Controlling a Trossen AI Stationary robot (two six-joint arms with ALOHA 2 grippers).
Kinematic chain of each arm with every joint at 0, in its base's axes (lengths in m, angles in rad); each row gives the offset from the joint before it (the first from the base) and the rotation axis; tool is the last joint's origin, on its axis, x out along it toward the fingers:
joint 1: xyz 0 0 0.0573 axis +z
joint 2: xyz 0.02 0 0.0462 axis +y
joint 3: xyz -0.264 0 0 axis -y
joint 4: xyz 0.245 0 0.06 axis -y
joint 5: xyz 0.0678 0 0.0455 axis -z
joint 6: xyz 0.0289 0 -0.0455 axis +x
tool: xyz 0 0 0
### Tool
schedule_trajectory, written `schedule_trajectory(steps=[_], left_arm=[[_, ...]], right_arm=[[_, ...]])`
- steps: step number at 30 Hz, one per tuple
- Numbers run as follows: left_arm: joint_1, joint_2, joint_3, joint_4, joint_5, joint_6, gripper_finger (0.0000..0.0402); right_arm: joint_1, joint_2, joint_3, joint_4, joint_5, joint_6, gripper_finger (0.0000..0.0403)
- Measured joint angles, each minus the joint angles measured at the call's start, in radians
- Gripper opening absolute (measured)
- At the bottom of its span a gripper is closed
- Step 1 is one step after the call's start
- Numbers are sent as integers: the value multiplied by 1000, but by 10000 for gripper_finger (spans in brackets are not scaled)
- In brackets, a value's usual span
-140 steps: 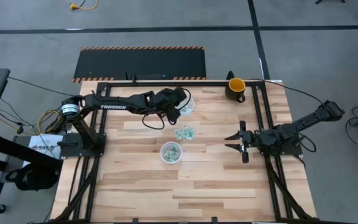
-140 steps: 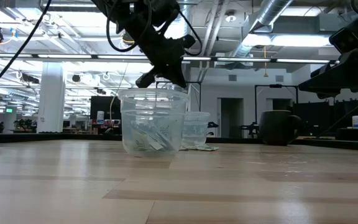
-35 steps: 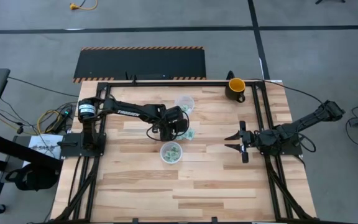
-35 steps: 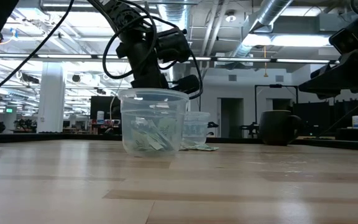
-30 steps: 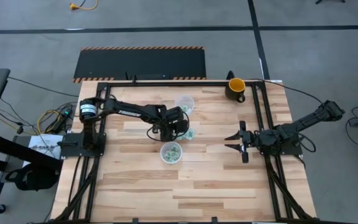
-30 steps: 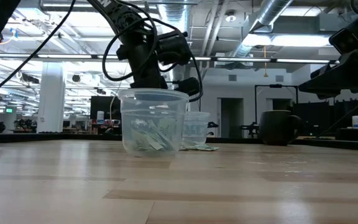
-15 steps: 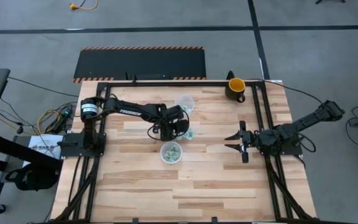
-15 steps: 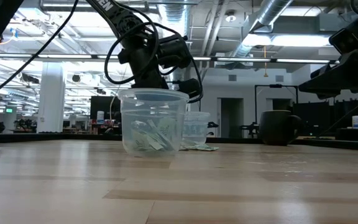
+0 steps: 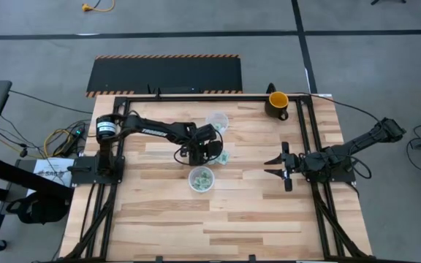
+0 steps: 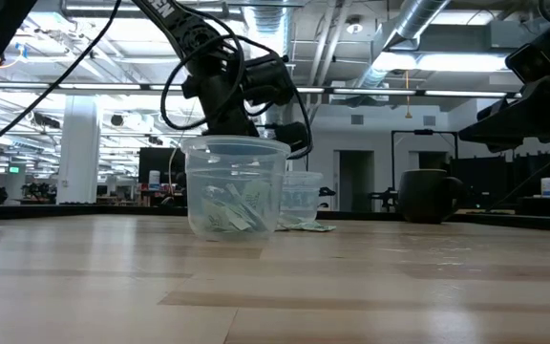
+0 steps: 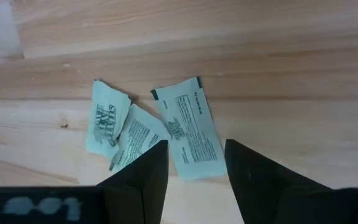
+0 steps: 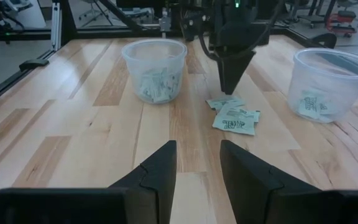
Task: Pick and place items into bin
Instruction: Put the top left stevia packet into the top bin
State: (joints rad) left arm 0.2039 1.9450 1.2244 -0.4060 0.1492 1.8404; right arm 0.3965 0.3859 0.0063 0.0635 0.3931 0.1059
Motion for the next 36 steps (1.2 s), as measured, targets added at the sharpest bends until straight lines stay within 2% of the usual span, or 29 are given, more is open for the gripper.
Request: schedule_trajectory(steps=[19, 25, 36], left_arm=[[8, 33, 8, -3, 25, 9, 141], [8, 34, 7, -15, 21, 9, 103], [12, 36, 4, -25, 3, -2, 6]], right_arm=[[0, 0, 0, 0, 0, 0, 118], [0, 0, 0, 0, 0, 0, 118], [0, 0, 0, 0, 0, 0, 118]])
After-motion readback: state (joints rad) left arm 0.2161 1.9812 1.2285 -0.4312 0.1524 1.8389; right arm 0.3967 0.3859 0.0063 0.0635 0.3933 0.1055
